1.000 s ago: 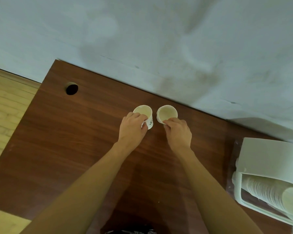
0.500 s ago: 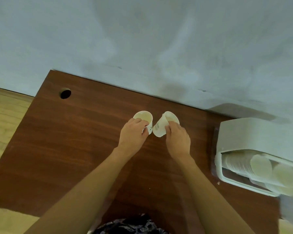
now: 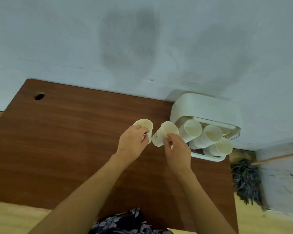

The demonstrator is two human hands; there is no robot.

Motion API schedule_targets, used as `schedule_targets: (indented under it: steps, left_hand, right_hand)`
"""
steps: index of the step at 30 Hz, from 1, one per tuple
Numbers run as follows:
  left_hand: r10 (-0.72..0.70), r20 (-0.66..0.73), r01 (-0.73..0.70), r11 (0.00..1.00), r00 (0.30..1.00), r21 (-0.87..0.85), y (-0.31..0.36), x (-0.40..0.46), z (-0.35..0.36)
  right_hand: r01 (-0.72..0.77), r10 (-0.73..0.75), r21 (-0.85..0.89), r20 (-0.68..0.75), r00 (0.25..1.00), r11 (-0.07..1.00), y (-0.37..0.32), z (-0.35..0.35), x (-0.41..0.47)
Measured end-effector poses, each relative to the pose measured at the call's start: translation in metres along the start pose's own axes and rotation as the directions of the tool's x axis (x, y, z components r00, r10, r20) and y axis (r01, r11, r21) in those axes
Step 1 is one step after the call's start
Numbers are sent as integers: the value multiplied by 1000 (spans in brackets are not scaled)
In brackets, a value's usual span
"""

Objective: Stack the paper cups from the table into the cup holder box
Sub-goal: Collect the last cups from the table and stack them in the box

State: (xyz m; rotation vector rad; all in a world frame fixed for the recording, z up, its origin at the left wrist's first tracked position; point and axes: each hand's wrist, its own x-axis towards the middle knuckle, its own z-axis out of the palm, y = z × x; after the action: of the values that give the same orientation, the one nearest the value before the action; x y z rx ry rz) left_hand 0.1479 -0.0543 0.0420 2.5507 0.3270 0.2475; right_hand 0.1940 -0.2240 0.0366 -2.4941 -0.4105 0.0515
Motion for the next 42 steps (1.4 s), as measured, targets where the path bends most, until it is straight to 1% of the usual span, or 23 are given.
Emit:
schedule_targets:
  steps: [4, 6, 8, 10, 14, 17, 20, 22, 27, 30, 37, 42]
  left_hand:
    - [-34, -21, 35, 999, 999, 9, 63, -22, 27]
    - [-47, -5, 47, 999, 999, 13, 92, -31, 41]
    - [-57, 28, 56, 998, 998, 13, 119, -40, 54]
    - [-47, 31, 47, 999, 998, 2, 142, -46, 64]
    - [12, 31, -11, 999, 999, -34, 182, -51, 78]
    - [63, 61, -60, 996, 996, -60, 205, -46, 84]
    - [115, 87, -110, 992, 990, -66, 221, -37, 89]
    - [118, 85, -111, 991, 989, -77, 227, -31, 92]
    - [134, 85, -127, 989, 987, -81, 243, -17, 102]
    - [145, 74, -139, 987, 987, -86, 250, -9, 109]
    - [200, 34, -198, 978, 979, -57, 268, 11, 127]
    - [261, 47, -261, 965, 964, -3, 279, 25, 145]
  right_hand:
    - [79, -79, 12, 14, 997, 997, 48, -45, -24]
    - [96, -96, 22, 15, 995, 995, 74, -66, -36]
    - [76, -76, 32, -8, 997, 997, 101, -86, -48]
    - [51, -49, 31, -54, 997, 998, 125, -105, -56]
    - [7, -4, 27, -133, 991, 1000, 164, -136, -53]
    - [-6, 3, -20, -132, 991, 1000, 184, -150, -39]
    - [-39, 36, -54, -54, 998, 998, 196, -152, -24]
    - [-27, 26, -62, -21, 999, 998, 202, -148, -17]
    - [9, -5, -41, 84, 996, 999, 216, -139, -2]
    - [-4, 5, -14, 131, 991, 1000, 223, -138, 4]
    - [-70, 62, 102, 79, 995, 992, 240, -146, 8]
    - [-86, 81, 76, 65, 995, 993, 255, -145, 17]
